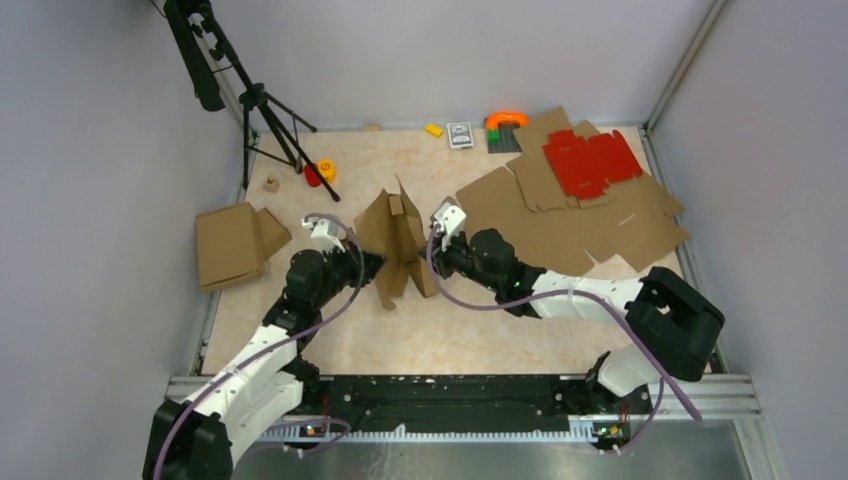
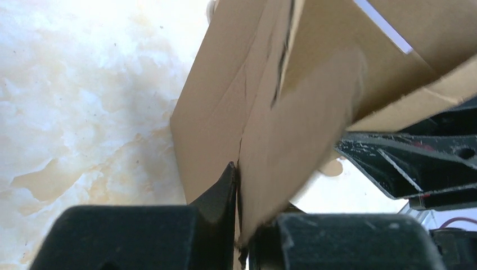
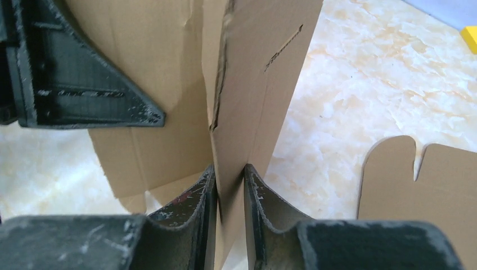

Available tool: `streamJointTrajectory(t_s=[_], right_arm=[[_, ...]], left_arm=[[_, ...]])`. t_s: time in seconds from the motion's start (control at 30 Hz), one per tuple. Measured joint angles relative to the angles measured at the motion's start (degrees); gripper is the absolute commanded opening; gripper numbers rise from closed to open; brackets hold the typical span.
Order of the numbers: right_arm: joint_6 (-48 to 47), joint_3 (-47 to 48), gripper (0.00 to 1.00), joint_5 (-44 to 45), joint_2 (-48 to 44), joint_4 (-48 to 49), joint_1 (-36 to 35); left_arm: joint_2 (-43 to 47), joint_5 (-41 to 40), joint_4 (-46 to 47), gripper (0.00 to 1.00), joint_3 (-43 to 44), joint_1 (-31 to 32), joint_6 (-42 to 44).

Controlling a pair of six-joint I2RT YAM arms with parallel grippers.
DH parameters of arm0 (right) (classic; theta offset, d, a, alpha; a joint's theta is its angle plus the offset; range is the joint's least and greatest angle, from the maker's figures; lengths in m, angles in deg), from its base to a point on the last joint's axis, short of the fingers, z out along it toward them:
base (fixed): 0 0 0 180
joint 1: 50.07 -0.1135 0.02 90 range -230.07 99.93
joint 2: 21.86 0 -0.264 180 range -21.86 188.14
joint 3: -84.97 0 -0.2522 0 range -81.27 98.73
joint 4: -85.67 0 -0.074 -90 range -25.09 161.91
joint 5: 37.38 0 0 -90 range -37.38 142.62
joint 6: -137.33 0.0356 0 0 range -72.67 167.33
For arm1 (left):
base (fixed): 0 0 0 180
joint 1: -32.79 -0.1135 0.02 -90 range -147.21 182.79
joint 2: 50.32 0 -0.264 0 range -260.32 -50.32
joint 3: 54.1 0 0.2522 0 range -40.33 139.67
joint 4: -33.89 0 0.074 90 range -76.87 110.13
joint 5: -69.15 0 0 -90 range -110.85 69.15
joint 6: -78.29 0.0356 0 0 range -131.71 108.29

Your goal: Fold the paper box

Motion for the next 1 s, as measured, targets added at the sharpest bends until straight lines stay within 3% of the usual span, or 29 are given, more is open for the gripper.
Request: streamJointTrajectory(t_s=[0.13,0.5,0.83,1.0], right_arm=[[-4.5,-3.9,0.07,4.7,0.3,6.1,-3.5],[-4.8,-5.2,0.12,7.3,3.4,11.6,-3.6],[-3.7,-7.0,0.18,9.2,3.3,12.5,-3.6],[-3.7,-7.0,0.19,9.8,3.2,12.3,-3.6]], left_arm=[[0.9,-0.2,3.5,0.08,-3.1,0.8,2.8],[-4.2,-0.4,8.4,0.14,-3.3,2.7,8.2],[-6.1,-0.3,3.7,0.41,-0.3,3.6,11.1],[-7.1,-2.9,0.1,0.46,2.3,3.7,10.6]])
